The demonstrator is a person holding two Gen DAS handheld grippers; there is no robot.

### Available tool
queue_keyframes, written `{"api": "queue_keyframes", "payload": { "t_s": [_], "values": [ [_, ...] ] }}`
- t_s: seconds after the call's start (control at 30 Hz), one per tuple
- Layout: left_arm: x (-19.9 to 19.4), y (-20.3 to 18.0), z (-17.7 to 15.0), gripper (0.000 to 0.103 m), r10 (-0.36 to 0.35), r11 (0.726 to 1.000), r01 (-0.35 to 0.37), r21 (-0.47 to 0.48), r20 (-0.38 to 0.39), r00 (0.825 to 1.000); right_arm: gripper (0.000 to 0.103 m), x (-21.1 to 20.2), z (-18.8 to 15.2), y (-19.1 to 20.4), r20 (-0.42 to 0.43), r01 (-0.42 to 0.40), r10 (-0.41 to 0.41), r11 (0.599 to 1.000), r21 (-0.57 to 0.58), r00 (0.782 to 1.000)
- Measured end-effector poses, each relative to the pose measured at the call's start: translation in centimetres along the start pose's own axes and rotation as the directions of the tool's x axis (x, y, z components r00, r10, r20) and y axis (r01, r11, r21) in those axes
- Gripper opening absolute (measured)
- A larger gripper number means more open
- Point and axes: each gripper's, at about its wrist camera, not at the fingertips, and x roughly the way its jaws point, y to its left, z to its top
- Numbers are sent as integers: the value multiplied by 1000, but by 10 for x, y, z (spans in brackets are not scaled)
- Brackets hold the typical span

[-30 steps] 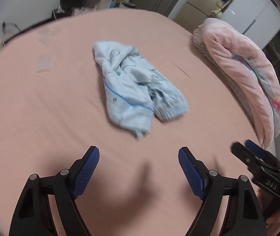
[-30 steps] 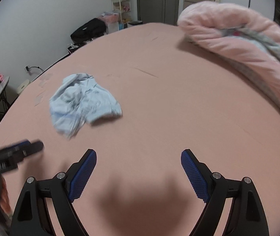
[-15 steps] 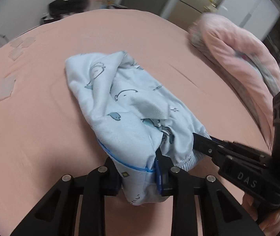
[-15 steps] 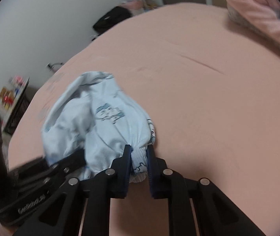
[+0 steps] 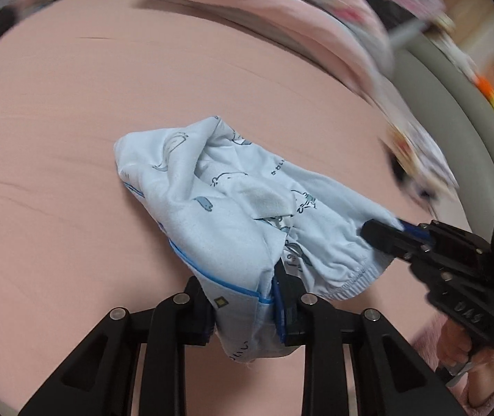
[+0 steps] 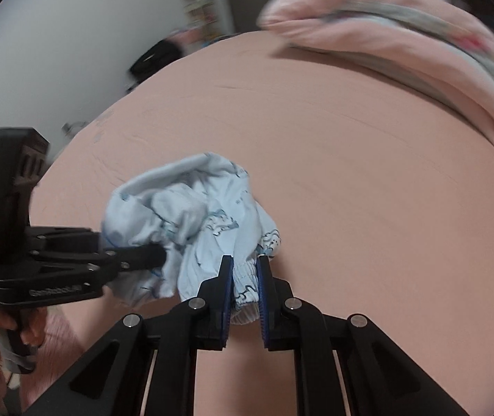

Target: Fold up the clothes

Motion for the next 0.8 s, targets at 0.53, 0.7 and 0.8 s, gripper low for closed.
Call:
{"api": "queue_keyframes", "payload": {
  "t_s": [0.53, 0.7, 0.8],
  "values": [
    [51, -78, 26, 29, 349, 937, -350, -9, -54, 936, 11, -113, -176, -146, -39, 169, -166, 914, 369, 985],
    [26, -88, -1, 38, 386, 920, -386, 64, 12, 922, 19, -114, -184, -162, -49, 172, -168, 882, 438, 985],
    [19, -93, -12, 40, 357, 934, -357, 27, 27, 934, 22, -121, -182, -182, -47, 236, -243, 850, 471, 969]
  ]
}}
